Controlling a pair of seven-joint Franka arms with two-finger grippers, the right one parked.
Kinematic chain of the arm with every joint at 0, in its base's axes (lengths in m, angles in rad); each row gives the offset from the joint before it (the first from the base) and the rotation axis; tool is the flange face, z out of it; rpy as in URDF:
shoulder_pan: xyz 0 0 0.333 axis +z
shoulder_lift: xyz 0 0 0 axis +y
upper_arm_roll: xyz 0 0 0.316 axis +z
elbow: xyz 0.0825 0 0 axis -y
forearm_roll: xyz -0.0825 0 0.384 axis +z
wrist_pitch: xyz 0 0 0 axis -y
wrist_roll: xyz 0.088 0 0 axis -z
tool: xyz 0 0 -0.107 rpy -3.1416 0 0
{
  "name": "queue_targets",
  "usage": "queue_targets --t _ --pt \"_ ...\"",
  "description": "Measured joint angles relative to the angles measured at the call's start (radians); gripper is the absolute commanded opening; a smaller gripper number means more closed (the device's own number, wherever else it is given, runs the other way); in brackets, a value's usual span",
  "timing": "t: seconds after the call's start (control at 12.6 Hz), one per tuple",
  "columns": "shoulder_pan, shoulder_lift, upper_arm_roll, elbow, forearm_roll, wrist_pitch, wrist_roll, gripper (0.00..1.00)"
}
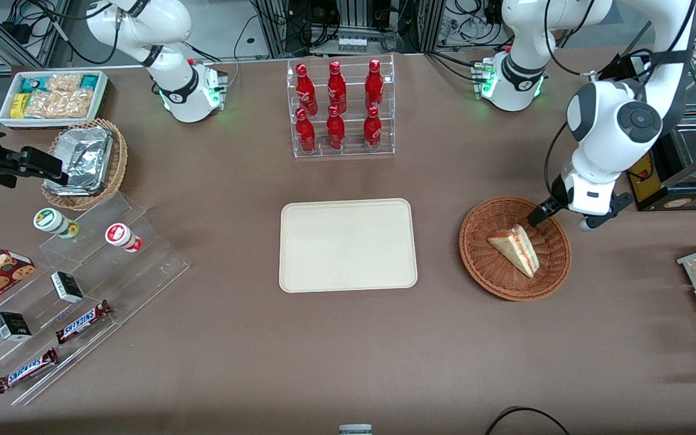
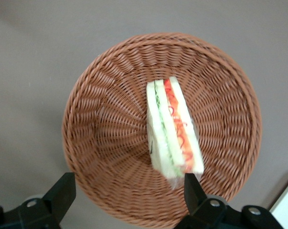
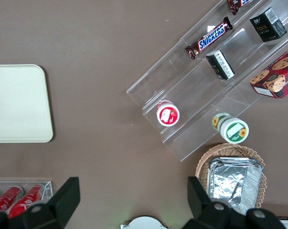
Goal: Place sandwich from basket to tray
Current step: 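Lower the open left gripper and close it on the sandwich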
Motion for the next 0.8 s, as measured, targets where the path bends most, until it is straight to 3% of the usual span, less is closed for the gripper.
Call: queue_targets --t 0.24,0.8 --pt "-0.01 0.036 -0.006 0.004 0.0 0.036 -0.16 1.0" --pt "-0.061 0.101 -0.008 0.074 0.0 0.036 -0.203 1.0"
